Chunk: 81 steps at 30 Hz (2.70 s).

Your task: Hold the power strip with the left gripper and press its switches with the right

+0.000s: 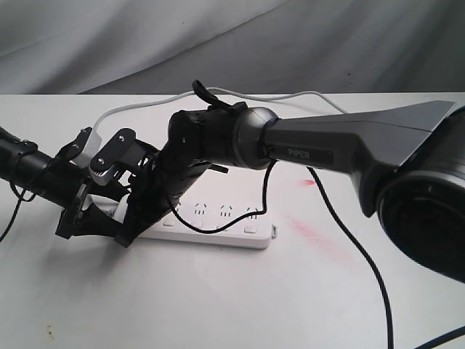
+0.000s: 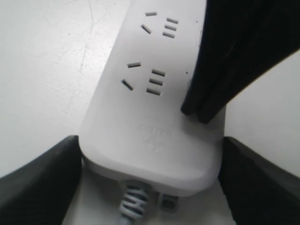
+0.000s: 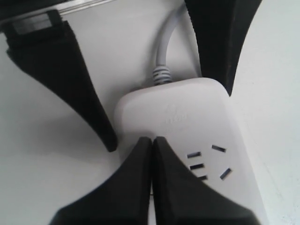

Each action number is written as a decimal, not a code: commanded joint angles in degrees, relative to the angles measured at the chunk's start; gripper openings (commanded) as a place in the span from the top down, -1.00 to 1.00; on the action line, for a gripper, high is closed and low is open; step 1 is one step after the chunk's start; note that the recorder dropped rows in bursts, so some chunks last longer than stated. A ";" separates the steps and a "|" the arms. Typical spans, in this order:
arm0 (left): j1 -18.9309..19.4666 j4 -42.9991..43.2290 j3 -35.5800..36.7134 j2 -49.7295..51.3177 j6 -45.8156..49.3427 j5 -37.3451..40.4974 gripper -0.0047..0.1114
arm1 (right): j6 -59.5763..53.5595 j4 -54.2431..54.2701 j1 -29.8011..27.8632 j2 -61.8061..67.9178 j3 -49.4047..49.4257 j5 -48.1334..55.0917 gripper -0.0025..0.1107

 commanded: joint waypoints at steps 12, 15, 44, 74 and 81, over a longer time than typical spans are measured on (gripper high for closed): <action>-0.36 6.53 1.19 1.64 -1.24 -2.26 -0.16 | -0.56 -7.09 -1.48 3.95 2.67 6.52 0.96; -0.36 6.53 1.19 1.64 -1.24 -2.26 -0.16 | -2.12 -0.99 -1.35 2.17 2.67 3.81 0.96; -0.36 6.53 1.19 1.64 -1.24 -2.26 -0.16 | -33.07 32.61 -2.97 -5.06 8.84 -4.24 0.96; -0.36 6.53 1.19 1.64 -1.24 -2.26 -0.16 | -36.73 36.14 -2.68 -1.07 14.03 -7.18 0.96; -0.36 6.53 1.19 1.64 -1.24 -2.26 -0.16 | -31.24 28.84 -2.90 -1.07 14.00 -6.44 0.96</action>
